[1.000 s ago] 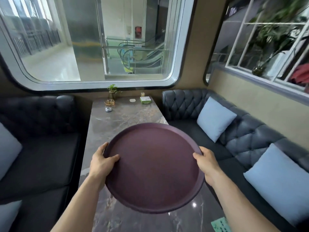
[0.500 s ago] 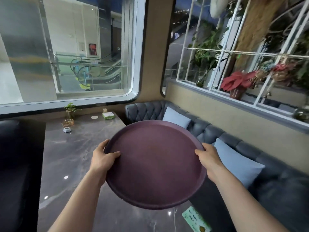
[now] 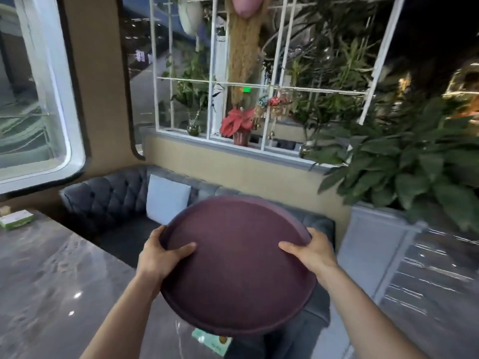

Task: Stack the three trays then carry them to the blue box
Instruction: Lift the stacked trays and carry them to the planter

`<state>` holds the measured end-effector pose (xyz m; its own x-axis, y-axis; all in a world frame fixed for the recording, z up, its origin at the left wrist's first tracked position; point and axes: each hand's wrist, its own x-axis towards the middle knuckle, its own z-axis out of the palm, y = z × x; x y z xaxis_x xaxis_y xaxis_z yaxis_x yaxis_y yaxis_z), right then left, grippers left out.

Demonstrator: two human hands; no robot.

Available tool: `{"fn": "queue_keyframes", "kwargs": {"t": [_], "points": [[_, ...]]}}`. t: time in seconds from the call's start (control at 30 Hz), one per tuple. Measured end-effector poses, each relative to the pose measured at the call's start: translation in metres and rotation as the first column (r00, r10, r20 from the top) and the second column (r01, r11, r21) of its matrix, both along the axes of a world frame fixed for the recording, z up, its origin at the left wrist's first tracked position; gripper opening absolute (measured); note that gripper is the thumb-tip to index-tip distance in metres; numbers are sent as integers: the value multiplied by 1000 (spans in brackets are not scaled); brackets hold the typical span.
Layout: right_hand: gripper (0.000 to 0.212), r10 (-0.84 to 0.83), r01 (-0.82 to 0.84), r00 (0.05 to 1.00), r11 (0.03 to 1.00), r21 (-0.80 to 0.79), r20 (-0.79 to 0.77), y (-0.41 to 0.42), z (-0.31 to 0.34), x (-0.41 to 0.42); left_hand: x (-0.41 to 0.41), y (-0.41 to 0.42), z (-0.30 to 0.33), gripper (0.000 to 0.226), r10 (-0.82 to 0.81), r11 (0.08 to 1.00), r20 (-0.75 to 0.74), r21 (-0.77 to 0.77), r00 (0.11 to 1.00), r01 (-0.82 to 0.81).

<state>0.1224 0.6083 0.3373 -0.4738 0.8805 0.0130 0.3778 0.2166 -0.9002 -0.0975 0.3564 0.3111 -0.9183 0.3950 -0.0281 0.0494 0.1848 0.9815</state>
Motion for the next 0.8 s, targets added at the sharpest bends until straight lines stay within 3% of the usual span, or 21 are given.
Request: {"fn": "queue_keyframes", "kwargs": {"t": [0.07, 0.23, 0.37, 0.7, 0.8], "points": [[74, -86, 85, 996, 996, 30, 30, 19, 0, 44, 27, 38, 4, 118, -95, 995, -9, -34, 995, 95], [73, -321, 307, 939, 945, 115, 125, 62, 6, 164, 111, 131, 7, 134, -295, 952, -86, -113, 952, 285], [75, -460, 438, 873, 886, 152, 162, 81, 10, 269, 192, 199, 4, 128, -436, 895, -97, -150, 895, 420], [84, -730, 703, 650, 683, 196, 214, 78, 4, 531, 427, 329, -13, 113, -744, 666, -133, -219, 654, 713], [94, -806, 788, 543, 586, 191, 235, 67, -1, 600, 500, 358, -18, 125, -818, 576, -139, -200, 559, 793]]}}
